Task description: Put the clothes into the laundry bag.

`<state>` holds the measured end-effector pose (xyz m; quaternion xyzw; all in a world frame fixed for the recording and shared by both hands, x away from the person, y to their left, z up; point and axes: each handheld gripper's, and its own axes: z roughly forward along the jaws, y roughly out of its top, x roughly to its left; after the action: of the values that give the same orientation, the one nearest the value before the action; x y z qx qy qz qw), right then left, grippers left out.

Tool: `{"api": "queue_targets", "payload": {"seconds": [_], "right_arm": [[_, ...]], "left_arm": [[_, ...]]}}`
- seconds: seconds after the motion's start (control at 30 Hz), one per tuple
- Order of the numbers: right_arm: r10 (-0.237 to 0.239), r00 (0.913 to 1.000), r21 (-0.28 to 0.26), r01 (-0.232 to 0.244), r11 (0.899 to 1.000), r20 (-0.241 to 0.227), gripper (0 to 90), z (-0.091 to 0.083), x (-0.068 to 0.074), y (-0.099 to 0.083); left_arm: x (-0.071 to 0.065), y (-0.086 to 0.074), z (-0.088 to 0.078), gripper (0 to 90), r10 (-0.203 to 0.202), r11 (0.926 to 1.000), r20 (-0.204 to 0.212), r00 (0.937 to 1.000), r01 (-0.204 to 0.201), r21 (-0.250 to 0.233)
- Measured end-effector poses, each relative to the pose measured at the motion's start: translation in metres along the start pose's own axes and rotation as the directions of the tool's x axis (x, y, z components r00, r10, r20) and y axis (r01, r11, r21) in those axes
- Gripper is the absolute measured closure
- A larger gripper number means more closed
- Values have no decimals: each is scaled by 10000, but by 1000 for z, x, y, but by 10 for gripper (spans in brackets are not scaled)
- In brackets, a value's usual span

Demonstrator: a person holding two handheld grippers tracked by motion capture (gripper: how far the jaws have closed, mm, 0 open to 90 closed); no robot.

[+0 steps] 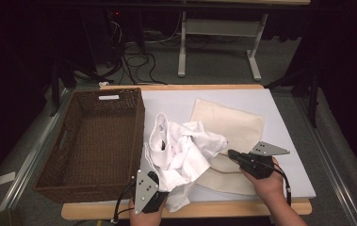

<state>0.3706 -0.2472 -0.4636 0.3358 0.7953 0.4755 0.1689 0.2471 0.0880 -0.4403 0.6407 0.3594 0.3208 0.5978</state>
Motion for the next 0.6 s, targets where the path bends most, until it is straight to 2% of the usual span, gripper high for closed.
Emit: {"api": "queue_targets", "payload": {"seconds": [0.33, 0.47, 0.5, 0.6], "right_arm": [[462, 9985, -773, -437, 9961, 309, 900, -13, -10, 4], [587, 9977, -1013, -550, 9933, 336, 900, -17, -12, 6], [619, 9975, -1044, -582, 9928, 330, 900, -17, -12, 7], [634, 9976, -1123, -600, 9919, 273, 900, -18, -12, 7]], "left_arm": [[-11, -6, 2, 808, -15, 9996, 350, 9994, 6, 274], [-16, -12, 8, 808, 113, 9978, 527, 9985, -147, 651], [-18, -16, 13, 808, 198, 9957, 554, 9983, -248, 896], [-19, -20, 19, 808, 105, 9930, 574, 9983, -172, 1169]]}}
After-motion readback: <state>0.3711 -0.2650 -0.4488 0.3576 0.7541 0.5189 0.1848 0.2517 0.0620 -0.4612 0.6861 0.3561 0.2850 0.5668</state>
